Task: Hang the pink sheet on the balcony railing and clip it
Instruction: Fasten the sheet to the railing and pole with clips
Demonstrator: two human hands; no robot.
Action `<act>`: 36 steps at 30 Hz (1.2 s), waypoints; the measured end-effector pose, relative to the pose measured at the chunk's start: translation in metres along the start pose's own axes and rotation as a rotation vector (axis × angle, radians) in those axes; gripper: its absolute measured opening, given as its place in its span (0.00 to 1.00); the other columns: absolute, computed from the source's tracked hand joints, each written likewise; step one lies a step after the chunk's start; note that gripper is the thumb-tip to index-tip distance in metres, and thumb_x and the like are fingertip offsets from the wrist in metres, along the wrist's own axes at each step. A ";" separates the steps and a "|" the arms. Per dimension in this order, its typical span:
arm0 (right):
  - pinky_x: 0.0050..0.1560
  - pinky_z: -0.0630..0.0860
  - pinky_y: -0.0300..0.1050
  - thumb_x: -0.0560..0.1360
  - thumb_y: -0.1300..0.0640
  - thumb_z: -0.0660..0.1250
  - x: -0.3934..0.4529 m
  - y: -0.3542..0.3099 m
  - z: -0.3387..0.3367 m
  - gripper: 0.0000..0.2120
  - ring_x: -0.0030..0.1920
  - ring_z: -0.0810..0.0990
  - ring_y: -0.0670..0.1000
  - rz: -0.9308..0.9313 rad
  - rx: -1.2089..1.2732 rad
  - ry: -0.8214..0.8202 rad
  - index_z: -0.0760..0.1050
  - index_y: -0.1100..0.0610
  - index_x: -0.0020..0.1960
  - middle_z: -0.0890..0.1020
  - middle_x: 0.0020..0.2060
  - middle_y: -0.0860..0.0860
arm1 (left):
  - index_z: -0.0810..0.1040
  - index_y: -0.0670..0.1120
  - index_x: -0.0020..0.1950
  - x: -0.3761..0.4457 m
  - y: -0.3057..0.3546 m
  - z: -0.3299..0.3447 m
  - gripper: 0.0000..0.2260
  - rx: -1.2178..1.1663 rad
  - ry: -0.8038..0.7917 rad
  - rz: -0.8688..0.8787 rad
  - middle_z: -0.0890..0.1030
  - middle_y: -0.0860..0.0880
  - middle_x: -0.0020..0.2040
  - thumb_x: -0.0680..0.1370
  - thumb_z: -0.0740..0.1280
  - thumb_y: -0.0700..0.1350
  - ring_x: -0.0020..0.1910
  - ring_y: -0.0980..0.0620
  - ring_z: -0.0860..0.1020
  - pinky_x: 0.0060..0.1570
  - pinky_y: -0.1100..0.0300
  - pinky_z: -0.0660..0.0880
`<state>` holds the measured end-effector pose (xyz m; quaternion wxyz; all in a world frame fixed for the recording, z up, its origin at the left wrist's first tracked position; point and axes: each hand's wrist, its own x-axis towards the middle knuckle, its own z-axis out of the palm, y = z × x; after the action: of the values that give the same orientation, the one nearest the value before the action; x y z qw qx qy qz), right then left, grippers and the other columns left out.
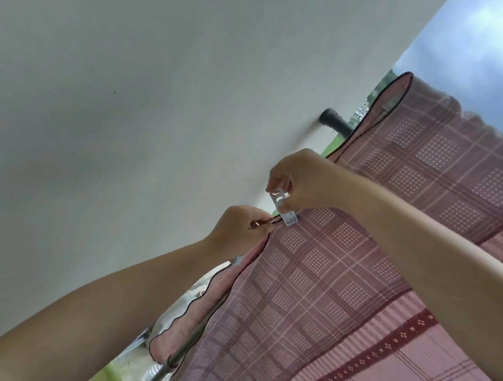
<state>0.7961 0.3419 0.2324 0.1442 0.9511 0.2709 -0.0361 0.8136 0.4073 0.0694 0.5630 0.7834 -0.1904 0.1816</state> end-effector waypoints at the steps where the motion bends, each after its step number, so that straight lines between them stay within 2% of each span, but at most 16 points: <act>1: 0.55 0.74 0.41 0.69 0.61 0.69 0.001 -0.001 0.001 0.15 0.51 0.76 0.48 -0.010 -0.032 -0.021 0.76 0.58 0.55 0.81 0.52 0.52 | 0.81 0.34 0.45 0.000 0.000 0.001 0.09 0.003 0.001 -0.014 0.81 0.36 0.38 0.75 0.65 0.39 0.33 0.49 0.70 0.32 0.70 0.61; 4: 0.58 0.68 0.38 0.74 0.60 0.62 0.002 0.001 0.008 0.16 0.58 0.74 0.50 -0.034 -0.079 -0.041 0.72 0.56 0.62 0.77 0.59 0.51 | 0.81 0.37 0.47 -0.004 -0.002 -0.002 0.08 0.000 0.014 -0.065 0.79 0.45 0.37 0.76 0.65 0.40 0.29 0.57 0.70 0.31 0.75 0.66; 6: 0.65 0.64 0.42 0.77 0.59 0.57 -0.002 0.003 0.016 0.17 0.65 0.69 0.52 -0.064 -0.166 -0.018 0.68 0.55 0.66 0.72 0.65 0.52 | 0.81 0.39 0.47 -0.010 -0.012 -0.009 0.09 -0.005 0.112 -0.160 0.79 0.47 0.39 0.76 0.64 0.43 0.34 0.55 0.74 0.33 0.76 0.67; 7: 0.71 0.60 0.46 0.77 0.60 0.56 -0.005 0.003 0.023 0.19 0.69 0.64 0.54 -0.102 -0.284 0.023 0.65 0.55 0.67 0.68 0.68 0.53 | 0.80 0.39 0.45 -0.014 -0.021 -0.014 0.11 -0.004 0.170 -0.242 0.79 0.45 0.38 0.77 0.62 0.46 0.37 0.51 0.74 0.33 0.72 0.67; 8: 0.74 0.50 0.50 0.76 0.61 0.56 -0.008 0.002 0.032 0.20 0.72 0.58 0.54 -0.165 -0.437 0.061 0.64 0.55 0.67 0.65 0.70 0.53 | 0.79 0.39 0.41 -0.019 -0.032 -0.019 0.15 -0.001 0.210 -0.342 0.78 0.42 0.37 0.77 0.61 0.48 0.38 0.49 0.74 0.37 0.65 0.68; 9: 0.73 0.40 0.52 0.75 0.62 0.57 -0.010 -0.002 0.044 0.20 0.74 0.53 0.54 -0.257 -0.564 0.076 0.65 0.55 0.67 0.63 0.71 0.52 | 0.77 0.40 0.38 -0.024 -0.044 -0.024 0.16 0.003 0.218 -0.447 0.76 0.40 0.36 0.77 0.60 0.50 0.37 0.48 0.73 0.40 0.59 0.69; 11: 0.67 0.29 0.53 0.74 0.63 0.56 -0.014 -0.016 0.071 0.18 0.74 0.53 0.54 -0.439 -0.661 0.058 0.70 0.57 0.63 0.68 0.68 0.53 | 0.71 0.41 0.32 -0.039 -0.062 -0.032 0.18 -0.090 0.193 -0.616 0.73 0.42 0.32 0.77 0.63 0.52 0.33 0.47 0.73 0.39 0.52 0.74; 14: 0.64 0.26 0.55 0.74 0.65 0.57 -0.012 -0.035 0.117 0.14 0.72 0.59 0.57 -0.518 -0.715 -0.025 0.74 0.60 0.57 0.76 0.61 0.56 | 0.65 0.44 0.28 -0.061 -0.071 -0.037 0.19 -0.310 0.140 -0.777 0.70 0.47 0.29 0.74 0.68 0.49 0.29 0.53 0.73 0.29 0.65 0.76; 16: 0.68 0.29 0.57 0.75 0.65 0.57 -0.002 -0.040 0.143 0.14 0.71 0.60 0.58 -0.486 -0.706 -0.094 0.73 0.61 0.59 0.75 0.61 0.58 | 0.67 0.43 0.29 -0.072 -0.079 -0.037 0.17 -0.379 0.160 -0.840 0.71 0.47 0.30 0.73 0.69 0.47 0.30 0.53 0.74 0.27 0.70 0.76; 19: 0.73 0.44 0.60 0.76 0.61 0.59 0.014 -0.037 0.168 0.14 0.69 0.62 0.58 -0.380 -0.700 -0.270 0.72 0.59 0.61 0.70 0.65 0.58 | 0.67 0.42 0.30 -0.085 -0.092 -0.039 0.16 -0.518 0.204 -0.927 0.72 0.46 0.33 0.74 0.68 0.44 0.33 0.54 0.75 0.28 0.73 0.77; 21: 0.71 0.54 0.58 0.75 0.61 0.59 0.022 -0.029 0.175 0.13 0.65 0.65 0.57 -0.343 -0.722 -0.311 0.74 0.59 0.59 0.71 0.64 0.56 | 0.70 0.41 0.31 -0.092 -0.099 -0.040 0.14 -0.585 0.220 -0.969 0.73 0.46 0.34 0.74 0.67 0.43 0.32 0.56 0.75 0.29 0.75 0.76; 24: 0.62 0.64 0.51 0.74 0.64 0.60 0.023 -0.018 0.179 0.11 0.59 0.70 0.56 -0.377 -0.707 -0.265 0.75 0.59 0.55 0.75 0.57 0.54 | 0.73 0.38 0.38 -0.103 -0.105 -0.040 0.06 -0.644 0.177 -1.004 0.75 0.43 0.41 0.75 0.66 0.37 0.36 0.55 0.76 0.30 0.75 0.76; 26: 0.58 0.66 0.48 0.73 0.66 0.60 0.023 -0.017 0.181 0.11 0.57 0.71 0.55 -0.420 -0.710 -0.249 0.76 0.59 0.53 0.77 0.55 0.54 | 0.74 0.33 0.46 -0.106 -0.104 -0.039 0.03 -0.682 0.143 -0.995 0.74 0.44 0.41 0.76 0.63 0.34 0.38 0.54 0.75 0.32 0.75 0.77; 29: 0.55 0.67 0.46 0.72 0.68 0.59 0.025 -0.020 0.186 0.12 0.56 0.72 0.56 -0.389 -0.679 -0.214 0.76 0.60 0.51 0.79 0.53 0.53 | 0.69 0.29 0.61 -0.109 -0.103 -0.037 0.13 -0.662 0.113 -0.959 0.73 0.46 0.39 0.77 0.60 0.31 0.38 0.55 0.73 0.33 0.75 0.75; 33: 0.57 0.67 0.45 0.71 0.69 0.59 0.031 -0.030 0.187 0.13 0.57 0.73 0.55 -0.252 -0.578 -0.191 0.76 0.59 0.51 0.80 0.53 0.54 | 0.72 0.33 0.61 -0.110 -0.099 -0.038 0.15 -0.409 0.020 -0.933 0.73 0.50 0.38 0.74 0.64 0.31 0.35 0.57 0.72 0.29 0.77 0.73; 36: 0.52 0.67 0.44 0.72 0.69 0.58 0.034 -0.036 0.188 0.13 0.56 0.75 0.56 -0.277 -0.569 -0.181 0.76 0.60 0.51 0.80 0.53 0.55 | 0.75 0.36 0.59 -0.114 -0.098 -0.036 0.16 -0.270 -0.005 -0.884 0.76 0.50 0.40 0.72 0.68 0.33 0.36 0.58 0.72 0.32 0.74 0.71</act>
<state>0.8076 0.3332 0.0382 0.4213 0.8198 0.3828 -0.0624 0.7618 0.4813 -0.0563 0.6829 0.7096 0.1386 -0.1043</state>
